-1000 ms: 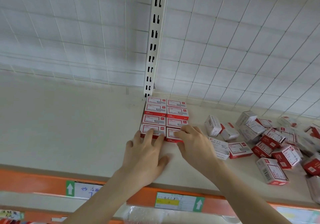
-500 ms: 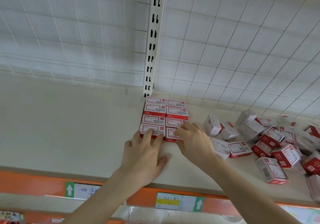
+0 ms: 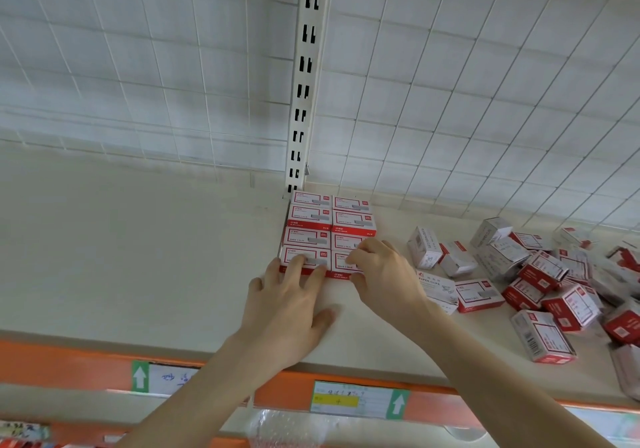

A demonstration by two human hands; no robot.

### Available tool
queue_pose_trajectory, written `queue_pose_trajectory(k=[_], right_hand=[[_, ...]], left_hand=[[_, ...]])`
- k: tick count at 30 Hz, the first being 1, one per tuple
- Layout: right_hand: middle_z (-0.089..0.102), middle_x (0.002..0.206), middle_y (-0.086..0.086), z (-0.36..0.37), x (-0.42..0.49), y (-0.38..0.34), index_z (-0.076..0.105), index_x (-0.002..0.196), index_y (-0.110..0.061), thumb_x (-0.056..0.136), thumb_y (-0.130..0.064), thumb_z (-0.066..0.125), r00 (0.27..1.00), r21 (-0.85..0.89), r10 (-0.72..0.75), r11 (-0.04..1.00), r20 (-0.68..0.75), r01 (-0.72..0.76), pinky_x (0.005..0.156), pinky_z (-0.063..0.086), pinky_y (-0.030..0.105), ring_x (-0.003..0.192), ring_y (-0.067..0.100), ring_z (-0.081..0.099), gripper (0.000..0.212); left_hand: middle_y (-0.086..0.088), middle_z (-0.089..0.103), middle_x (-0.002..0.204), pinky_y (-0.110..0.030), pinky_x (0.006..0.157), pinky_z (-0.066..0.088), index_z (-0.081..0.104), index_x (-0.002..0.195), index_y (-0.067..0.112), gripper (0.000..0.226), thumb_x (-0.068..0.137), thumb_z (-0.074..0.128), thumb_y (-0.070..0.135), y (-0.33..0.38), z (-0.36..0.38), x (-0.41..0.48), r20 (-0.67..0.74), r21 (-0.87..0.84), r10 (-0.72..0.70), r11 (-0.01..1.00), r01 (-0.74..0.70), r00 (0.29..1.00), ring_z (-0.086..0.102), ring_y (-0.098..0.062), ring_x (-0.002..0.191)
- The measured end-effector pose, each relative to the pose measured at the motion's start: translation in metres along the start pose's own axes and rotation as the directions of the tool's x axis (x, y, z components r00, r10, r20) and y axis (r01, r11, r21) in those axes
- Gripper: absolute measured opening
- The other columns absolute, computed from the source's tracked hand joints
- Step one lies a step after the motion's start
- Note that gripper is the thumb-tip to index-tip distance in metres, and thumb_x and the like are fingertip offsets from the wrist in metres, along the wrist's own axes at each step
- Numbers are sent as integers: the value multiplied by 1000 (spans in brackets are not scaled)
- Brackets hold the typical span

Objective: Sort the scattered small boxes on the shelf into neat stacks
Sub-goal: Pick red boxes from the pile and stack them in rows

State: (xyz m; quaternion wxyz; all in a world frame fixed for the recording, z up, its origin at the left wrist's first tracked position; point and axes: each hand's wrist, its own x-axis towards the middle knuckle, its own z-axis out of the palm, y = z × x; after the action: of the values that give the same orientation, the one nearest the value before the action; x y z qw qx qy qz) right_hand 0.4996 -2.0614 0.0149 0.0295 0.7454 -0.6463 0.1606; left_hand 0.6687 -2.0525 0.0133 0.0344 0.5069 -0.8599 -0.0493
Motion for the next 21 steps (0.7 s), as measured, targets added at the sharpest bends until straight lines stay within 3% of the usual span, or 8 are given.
queue_pose_trajectory(k=[4,8,10,16,21], right_hand=[[57,110,5,0,0,1,62,107,-8,85,-10,53,1000,-40,12,999,22,-11,68,52,39,105,25,49,23],[65,87,7,-4,-7,3,68,89,-8,67,-3,69,991,-15,-58,998,-118,57,42,48,33,80,32,60,23],[65,82,7,-10,-12,7,68,86,-9,61,-2,74,985,-28,-62,998,-163,59,37,45,30,73,31,61,27],[65,86,10,-28,-41,34,68,90,-9,60,-8,77,978,-68,18,997,-209,-33,54,52,37,79,33,63,32],[66,89,7,-36,-67,56,67,94,-12,66,-19,62,963,-90,106,987,-246,-132,60,54,40,82,31,62,30]], left_hand=[[1,13,150,-39,107,25,17,144,29,63,91,28,59,1,-1,1,-39,11,-3,1000,4,999,7,-26,140],[0,19,148,-39,108,26,20,143,25,62,91,32,57,4,-3,4,-69,39,14,999,-11,998,10,-25,140],[-1,22,147,-38,106,28,23,142,24,60,91,35,54,7,-5,6,-79,57,33,998,-28,996,14,-26,139],[-4,27,145,-37,105,31,23,142,22,59,93,37,50,29,-11,17,-113,66,120,991,-113,986,27,-24,133],[-10,36,143,-43,101,37,36,139,18,61,88,48,49,58,-10,28,-162,49,186,982,-180,969,35,-29,131]])
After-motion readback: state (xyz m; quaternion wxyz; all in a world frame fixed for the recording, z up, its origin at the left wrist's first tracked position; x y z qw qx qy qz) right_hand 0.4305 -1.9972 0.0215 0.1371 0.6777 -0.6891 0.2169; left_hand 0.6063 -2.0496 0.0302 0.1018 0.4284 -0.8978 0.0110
